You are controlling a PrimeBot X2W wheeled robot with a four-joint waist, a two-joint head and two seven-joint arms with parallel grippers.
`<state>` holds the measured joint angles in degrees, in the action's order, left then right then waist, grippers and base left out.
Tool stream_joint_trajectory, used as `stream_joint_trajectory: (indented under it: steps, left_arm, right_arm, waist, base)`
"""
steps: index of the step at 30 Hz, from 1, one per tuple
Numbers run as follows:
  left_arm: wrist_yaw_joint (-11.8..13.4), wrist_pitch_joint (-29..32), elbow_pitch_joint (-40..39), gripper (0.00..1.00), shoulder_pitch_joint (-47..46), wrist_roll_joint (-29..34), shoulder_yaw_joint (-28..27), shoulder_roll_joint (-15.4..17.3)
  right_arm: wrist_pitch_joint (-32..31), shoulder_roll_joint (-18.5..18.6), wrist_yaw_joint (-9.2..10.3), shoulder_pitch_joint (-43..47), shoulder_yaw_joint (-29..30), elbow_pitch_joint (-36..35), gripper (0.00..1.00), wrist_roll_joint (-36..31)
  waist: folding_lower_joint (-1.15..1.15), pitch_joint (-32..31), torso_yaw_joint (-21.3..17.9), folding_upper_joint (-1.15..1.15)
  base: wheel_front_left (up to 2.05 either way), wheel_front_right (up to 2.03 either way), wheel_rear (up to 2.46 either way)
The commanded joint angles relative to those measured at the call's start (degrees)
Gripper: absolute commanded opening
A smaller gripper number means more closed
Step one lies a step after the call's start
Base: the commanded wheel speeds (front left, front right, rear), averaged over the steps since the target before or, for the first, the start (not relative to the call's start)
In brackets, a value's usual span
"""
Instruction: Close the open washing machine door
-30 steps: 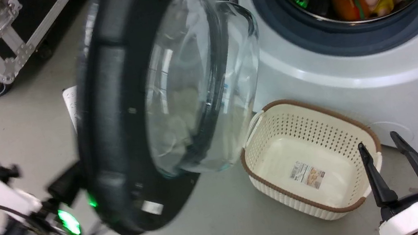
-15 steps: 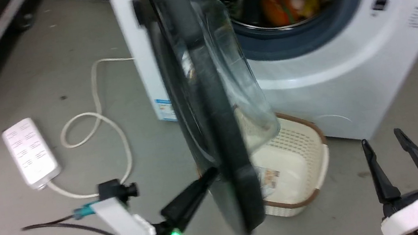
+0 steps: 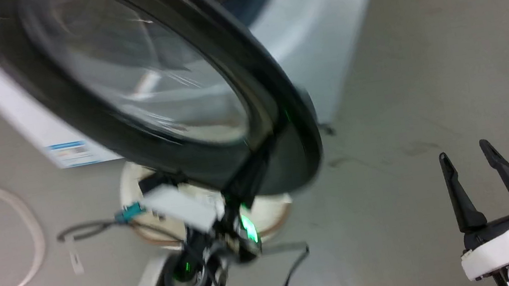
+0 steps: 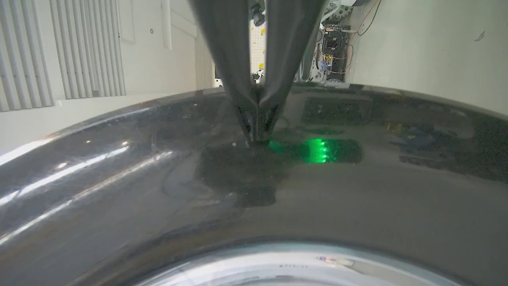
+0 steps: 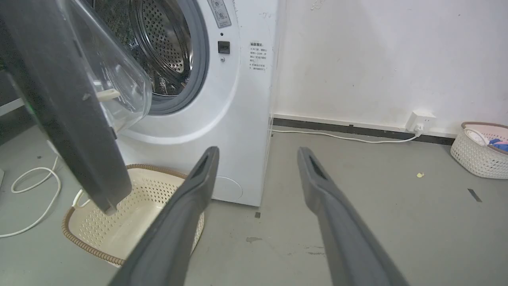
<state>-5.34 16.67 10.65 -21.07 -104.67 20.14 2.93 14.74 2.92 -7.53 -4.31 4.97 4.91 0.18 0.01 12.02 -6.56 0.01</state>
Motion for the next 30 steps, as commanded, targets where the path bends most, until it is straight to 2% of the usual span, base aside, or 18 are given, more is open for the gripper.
stream_joint_trajectory:
  steps: [1,6,11,15,21,25,26,27,28,29,30]
  left_arm:
    - [-0.8,-3.0,2.2,0.0,-4.0,-0.8,1.0,0.0]
    - [-1.6,-13.4,9.5,0.0,-13.2,-0.8,0.8,0.0]
    - [-2.1,-19.5,16.0,0.0,-20.0,-1.0,1.4,0.0]
    - [-2.1,-20.1,15.9,0.0,-20.8,-1.3,1.8,0.0]
    - [-2.1,-20.1,11.3,0.0,-15.8,3.7,2.6,0.3]
    - [-2.1,-22.4,1.4,0.0,-6.2,13.2,4.5,4.9]
    - [-2.1,-22.4,1.4,0.0,-6.2,13.2,4.5,4.9]
    - [-2.1,-26.1,-1.7,0.24,-2.2,18.7,5.5,7.8]
    - [-2.1,-28.0,-2.8,0.76,-0.3,21.5,5.8,9.3]
    - [-2.1,-28.0,-2.8,0.76,-0.3,21.5,5.8,9.3]
    - [-2.1,-30.6,-4.1,1.0,2.9,28.3,5.7,12.2]
  right_arm:
    - [0.3,0.0,0.04,-0.8,-0.1,0.0,1.0,0.9]
    - [0.3,0.0,0.04,-0.9,-0.5,0.4,1.0,2.5]
    - [0.3,0.0,0.04,-1.0,-1.0,0.6,1.0,3.5]
    - [0.3,0.0,0.04,-1.0,-0.8,0.1,1.0,3.5]
    - [0.3,0.0,0.04,-0.2,-1.4,-1.0,1.0,3.0]
    - [0.3,0.0,0.04,1.3,-0.8,-2.3,1.0,2.7]
    - [0.3,0.0,0.04,1.3,-0.8,-2.3,1.0,2.7]
    - [0.3,0.0,0.04,2.2,-0.9,-2.6,1.0,2.6]
    - [0.3,0.0,0.04,2.7,-0.8,-2.6,1.0,2.5]
    - [0.3,0.0,0.04,2.7,-0.8,-2.6,1.0,2.5]
    - [0.3,0.0,0.04,3.4,-0.7,-2.8,1.0,2.3]
  waist:
    - [-0.01,5.0,-7.9,-0.01]
    - [-0.01,6.8,-11.9,-0.01]
    - [-0.01,6.6,-12.5,-0.01]
    - [-0.01,5.1,-10.7,-0.01]
    - [-0.01,1.3,-6.6,-0.01]
    - [-0.01,-2.7,-1.3,-0.01]
    - [-0.01,-2.7,-1.3,-0.01]
    - [-0.01,-4.3,0.7,-0.01]
    - [-0.01,-5.0,1.8,-0.01]
    - [-0.01,-5.0,1.8,-0.01]
    - [-0.01,-6.2,3.6,-0.01]
  base:
    - [0.0,0.0,0.0]
    - [0.0,0.0,0.0]
    - [0.0,0.0,0.0]
    - [0.0,0.0,0.0]
    - [0.0,0.0,0.0]
    - [0.0,0.0,0.0]
    - [0.0,0.0,0.0]
    - [0.0,0.0,0.0]
    - [0.0,0.0,0.0]
    - [0.0,0.0,0.0]
    - [0.0,0.0,0.0]
